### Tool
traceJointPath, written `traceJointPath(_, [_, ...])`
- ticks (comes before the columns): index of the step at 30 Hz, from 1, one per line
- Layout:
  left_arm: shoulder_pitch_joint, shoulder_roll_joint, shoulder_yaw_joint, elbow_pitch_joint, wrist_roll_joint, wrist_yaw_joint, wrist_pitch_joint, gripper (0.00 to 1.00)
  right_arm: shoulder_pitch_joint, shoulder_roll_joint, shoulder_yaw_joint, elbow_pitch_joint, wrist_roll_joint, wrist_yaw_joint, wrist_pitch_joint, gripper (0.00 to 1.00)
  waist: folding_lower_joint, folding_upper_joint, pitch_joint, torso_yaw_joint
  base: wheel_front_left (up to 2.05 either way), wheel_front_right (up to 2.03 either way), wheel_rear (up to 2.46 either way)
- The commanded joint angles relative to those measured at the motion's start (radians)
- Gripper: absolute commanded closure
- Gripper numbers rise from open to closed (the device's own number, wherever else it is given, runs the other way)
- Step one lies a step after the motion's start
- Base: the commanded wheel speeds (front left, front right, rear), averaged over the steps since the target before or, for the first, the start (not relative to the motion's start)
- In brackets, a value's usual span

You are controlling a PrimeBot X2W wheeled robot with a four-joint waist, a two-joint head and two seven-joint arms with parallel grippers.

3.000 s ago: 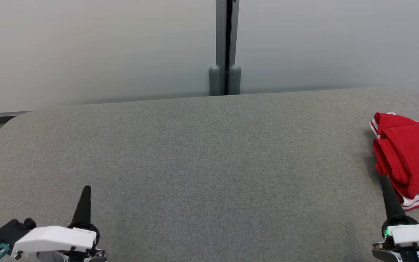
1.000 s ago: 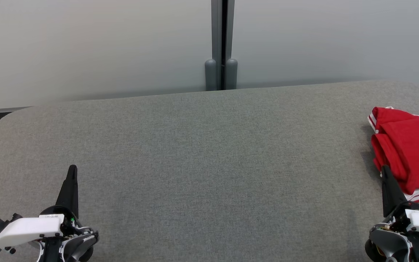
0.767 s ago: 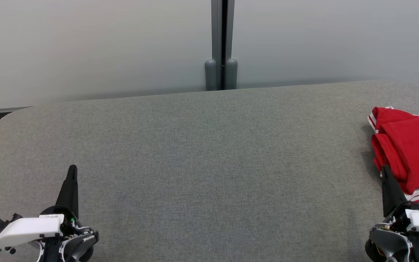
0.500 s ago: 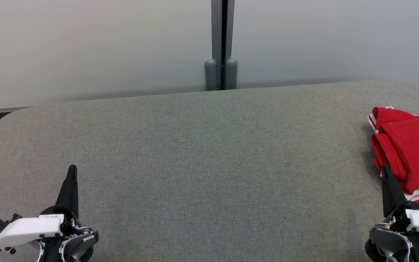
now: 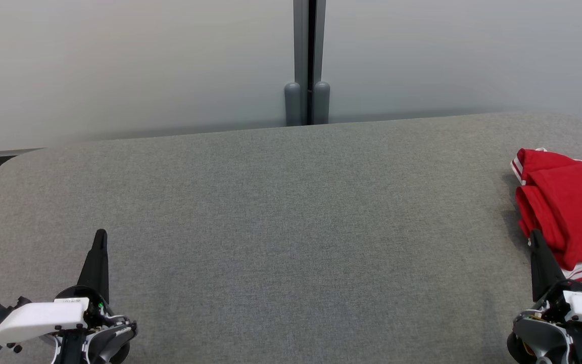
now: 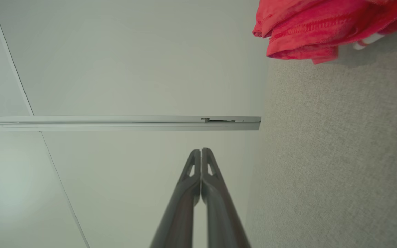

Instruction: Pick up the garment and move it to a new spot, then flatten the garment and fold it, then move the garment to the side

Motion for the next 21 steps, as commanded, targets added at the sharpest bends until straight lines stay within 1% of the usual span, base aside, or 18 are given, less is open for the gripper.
traceJointPath(1, [-0.013, 0.003, 0.005, 0.002, 0.002, -0.006, 0.001, 1.0, -0.01, -0.001, -0.001, 0.001, -0.003, 0.0, 0.007, 1.0, 0.0, -0.0001, 0.0, 0.0, 0.0, 0.0, 0.0])
traceJointPath(21, [-0.013, 0.001, 0.007, 0.002, 0.006, -0.006, 0.005, 1.0, -0.01, 0.0, -0.003, 0.001, -0.004, 0.0, 0.006, 1.0, 0.0, -0.0001, 0.0, 0.0, 0.0, 0.0, 0.0])
